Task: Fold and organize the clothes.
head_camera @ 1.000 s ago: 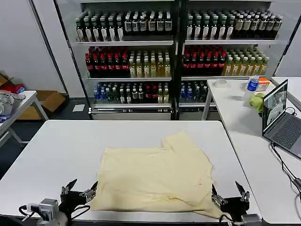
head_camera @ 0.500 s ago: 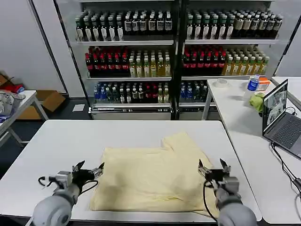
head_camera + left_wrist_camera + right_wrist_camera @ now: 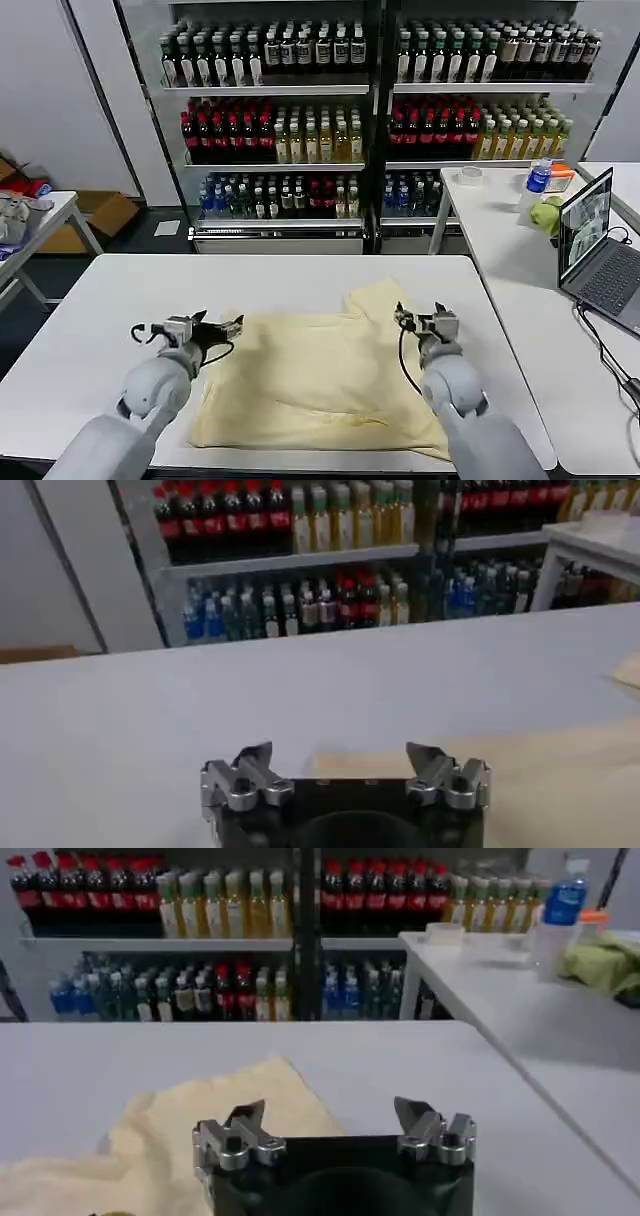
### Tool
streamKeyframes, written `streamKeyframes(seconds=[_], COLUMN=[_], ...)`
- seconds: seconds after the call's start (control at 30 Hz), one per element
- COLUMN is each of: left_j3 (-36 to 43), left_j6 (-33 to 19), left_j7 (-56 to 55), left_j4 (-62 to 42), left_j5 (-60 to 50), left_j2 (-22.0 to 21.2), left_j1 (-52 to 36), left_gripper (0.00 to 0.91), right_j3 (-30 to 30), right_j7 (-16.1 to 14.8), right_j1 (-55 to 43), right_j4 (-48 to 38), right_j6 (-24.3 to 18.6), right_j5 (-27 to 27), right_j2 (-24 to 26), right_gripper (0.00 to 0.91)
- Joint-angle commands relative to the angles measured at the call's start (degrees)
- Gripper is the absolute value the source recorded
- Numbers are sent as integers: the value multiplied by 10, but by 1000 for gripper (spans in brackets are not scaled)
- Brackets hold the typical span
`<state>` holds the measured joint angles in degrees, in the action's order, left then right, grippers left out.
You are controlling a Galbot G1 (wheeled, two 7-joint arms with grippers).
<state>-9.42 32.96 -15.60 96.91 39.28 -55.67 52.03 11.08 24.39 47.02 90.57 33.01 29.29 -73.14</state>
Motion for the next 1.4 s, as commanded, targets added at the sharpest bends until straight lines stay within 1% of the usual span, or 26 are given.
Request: streamKeyframes(seconds=[0.03,0.17,0.33,0.67,0.87,0.9,0.93,0.97,1.0,1.03,1.07,1.1,1.4], left_j3=[68,74,76,68,58,57,57,56,55,54,53,52,45], left_j6=[1,1,1,1,2,1,2,1,1,1,1,1,1], left_j7=[1,-1,-1,-2,-1,-1,-1,-1,0,0,1,3,11], left_j4=[-105,-111,-114,-101,-76,-76,-76,-78,-78,-79,-78,-78,-73], left_j5=[1,1,1,10,27,27,28,28,29,29,30,31,42], left_j2=[-17,-26,-28,-20,-9,-8,-8,-8,-8,-8,-8,-7,-4], left_j1=[-96,-100,-101,-81,-59,-57,-56,-55,-52,-50,-48,-44,-32], left_gripper=[907,907,907,907,907,867,544,383,252,30,30,30,30], right_j3=[-30,-30,-33,-37,-37,-37,-37,-37,-37,-37,-37,-37,-40], right_j7=[3,3,-3,-9,-13,-15,-17,-19,-22,-23,-23,-24,-25], right_j1=[-103,-130,-166,-211,-218,-219,-219,-218,-217,-217,-216,-216,-208], right_j4=[-140,-182,-220,-290,-312,-316,-318,-320,-322,-323,-324,-325,-316], right_j6=[2,2,2,1,1,1,1,1,1,1,1,1,1], right_j5=[37,49,51,52,52,52,52,52,53,55,57,59,59], right_j2=[-19,-29,-44,-68,-72,-73,-73,-74,-75,-76,-77,-78,-79], right_gripper=[907,907,907,907,907,907,897,796,373,101,10,0,0])
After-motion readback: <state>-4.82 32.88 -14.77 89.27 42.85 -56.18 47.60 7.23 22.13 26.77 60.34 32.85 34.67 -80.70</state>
